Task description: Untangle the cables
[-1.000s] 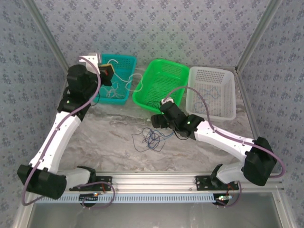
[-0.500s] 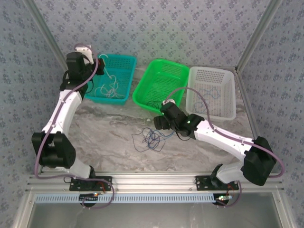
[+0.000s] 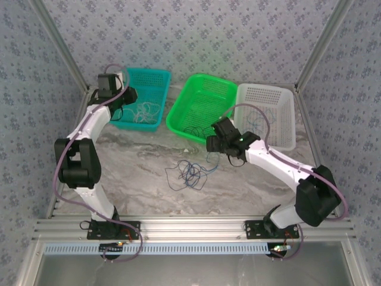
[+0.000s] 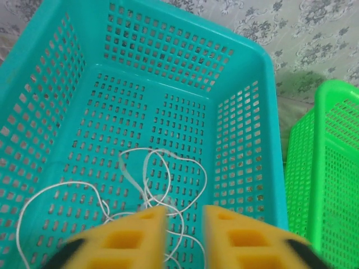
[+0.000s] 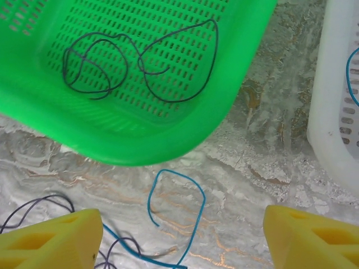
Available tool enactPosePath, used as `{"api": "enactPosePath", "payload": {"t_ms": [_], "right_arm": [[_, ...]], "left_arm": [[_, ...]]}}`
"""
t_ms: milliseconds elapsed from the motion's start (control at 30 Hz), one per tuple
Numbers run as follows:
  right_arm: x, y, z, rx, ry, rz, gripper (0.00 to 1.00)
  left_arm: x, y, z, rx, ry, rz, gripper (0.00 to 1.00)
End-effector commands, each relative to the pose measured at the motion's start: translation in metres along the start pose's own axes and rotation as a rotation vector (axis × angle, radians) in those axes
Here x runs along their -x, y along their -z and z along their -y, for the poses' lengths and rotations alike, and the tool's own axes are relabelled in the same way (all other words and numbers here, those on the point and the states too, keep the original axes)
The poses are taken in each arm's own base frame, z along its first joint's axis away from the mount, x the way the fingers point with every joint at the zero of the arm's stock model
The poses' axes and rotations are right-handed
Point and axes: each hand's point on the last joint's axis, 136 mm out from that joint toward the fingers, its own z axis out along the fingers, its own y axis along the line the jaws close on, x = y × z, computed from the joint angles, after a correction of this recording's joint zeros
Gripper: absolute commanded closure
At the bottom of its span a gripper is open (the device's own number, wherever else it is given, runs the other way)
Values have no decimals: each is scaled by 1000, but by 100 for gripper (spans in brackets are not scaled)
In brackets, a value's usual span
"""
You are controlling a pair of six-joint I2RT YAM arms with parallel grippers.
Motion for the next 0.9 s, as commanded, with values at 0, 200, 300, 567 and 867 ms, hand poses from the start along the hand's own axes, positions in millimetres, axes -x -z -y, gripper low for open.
{"api": "enactPosePath", "payload": {"t_ms": [0, 200, 300, 567, 867], "right_arm": [[9, -3, -8, 35, -47, -34, 24], [18, -24, 2, -41, -81, -117, 28], [22, -35, 1, -51, -83, -144, 29], [17, -57, 20, -99, -139, -213, 31], [17, -76, 14, -87, -116, -258, 33]], "left_arm": [[24, 22, 6, 10, 0, 65, 57], [19, 37, 16, 28, -24, 70, 29], [16, 53, 33, 28, -82, 109, 18], [4, 103, 70, -43, -157, 197, 1], [-38, 153, 84, -96, -216, 253, 1]]}}
